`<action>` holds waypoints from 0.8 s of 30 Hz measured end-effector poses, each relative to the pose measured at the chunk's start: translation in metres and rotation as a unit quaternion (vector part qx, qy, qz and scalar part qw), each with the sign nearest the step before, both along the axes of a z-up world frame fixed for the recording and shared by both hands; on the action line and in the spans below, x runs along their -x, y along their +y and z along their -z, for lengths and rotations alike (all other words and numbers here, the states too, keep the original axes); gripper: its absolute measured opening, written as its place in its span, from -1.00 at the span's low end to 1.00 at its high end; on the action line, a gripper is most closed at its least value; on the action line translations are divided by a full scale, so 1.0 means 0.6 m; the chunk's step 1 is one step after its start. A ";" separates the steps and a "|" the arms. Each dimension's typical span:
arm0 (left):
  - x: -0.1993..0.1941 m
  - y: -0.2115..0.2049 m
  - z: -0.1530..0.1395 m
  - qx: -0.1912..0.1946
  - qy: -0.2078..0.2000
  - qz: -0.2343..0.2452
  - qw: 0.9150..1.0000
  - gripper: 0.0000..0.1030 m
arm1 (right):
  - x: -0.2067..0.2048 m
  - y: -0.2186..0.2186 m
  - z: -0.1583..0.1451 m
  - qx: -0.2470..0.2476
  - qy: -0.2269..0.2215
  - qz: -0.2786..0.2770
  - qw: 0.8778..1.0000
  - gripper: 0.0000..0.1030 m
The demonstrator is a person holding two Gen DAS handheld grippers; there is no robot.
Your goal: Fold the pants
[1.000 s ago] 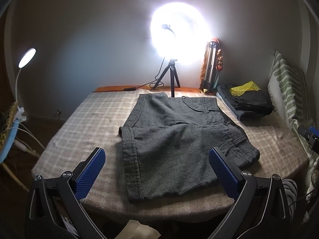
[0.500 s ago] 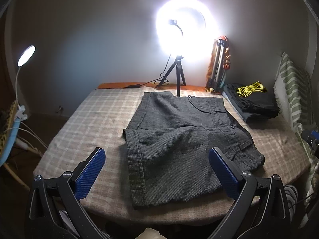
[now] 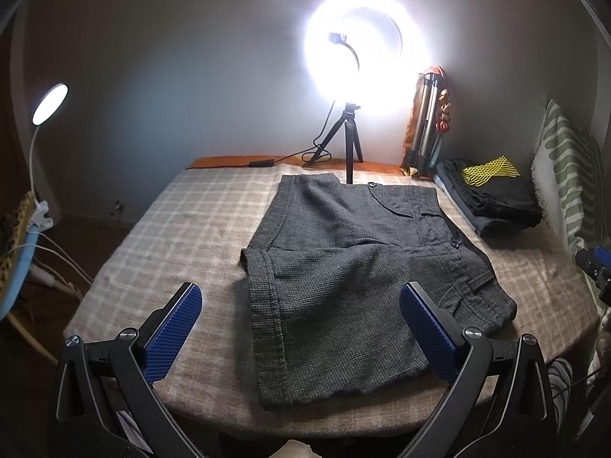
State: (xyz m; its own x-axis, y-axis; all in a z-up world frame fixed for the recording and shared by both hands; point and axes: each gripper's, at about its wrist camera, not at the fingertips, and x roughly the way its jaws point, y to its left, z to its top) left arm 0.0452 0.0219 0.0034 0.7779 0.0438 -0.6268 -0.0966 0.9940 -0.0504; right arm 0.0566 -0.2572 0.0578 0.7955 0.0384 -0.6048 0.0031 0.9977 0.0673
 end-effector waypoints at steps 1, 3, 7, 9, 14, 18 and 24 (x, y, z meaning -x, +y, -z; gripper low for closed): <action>-0.003 0.000 0.003 0.002 0.001 0.005 1.000 0.99 | 0.000 0.001 0.000 0.001 -0.001 0.000 1.000 0.95; -0.008 -0.001 0.007 0.002 0.003 0.017 1.000 0.99 | 0.000 0.003 0.000 0.002 0.001 0.001 1.000 0.94; -0.018 -0.004 0.013 0.006 0.001 0.045 0.999 0.99 | 0.003 0.013 -0.001 0.016 0.007 0.005 1.000 0.92; -0.023 -0.002 0.014 0.008 -0.003 0.056 0.998 0.99 | 0.005 0.020 -0.003 0.023 0.008 0.008 1.000 0.92; -0.035 0.003 0.016 0.015 -0.010 0.086 0.996 0.99 | 0.008 0.028 -0.003 0.022 0.009 0.017 1.000 0.88; -0.043 0.003 0.011 0.022 -0.021 0.117 0.993 0.99 | 0.009 0.032 -0.002 0.012 0.015 0.025 1.000 0.82; -0.037 0.005 0.013 0.021 -0.024 0.141 0.990 0.99 | 0.015 0.037 -0.018 -0.002 0.015 0.040 0.999 0.80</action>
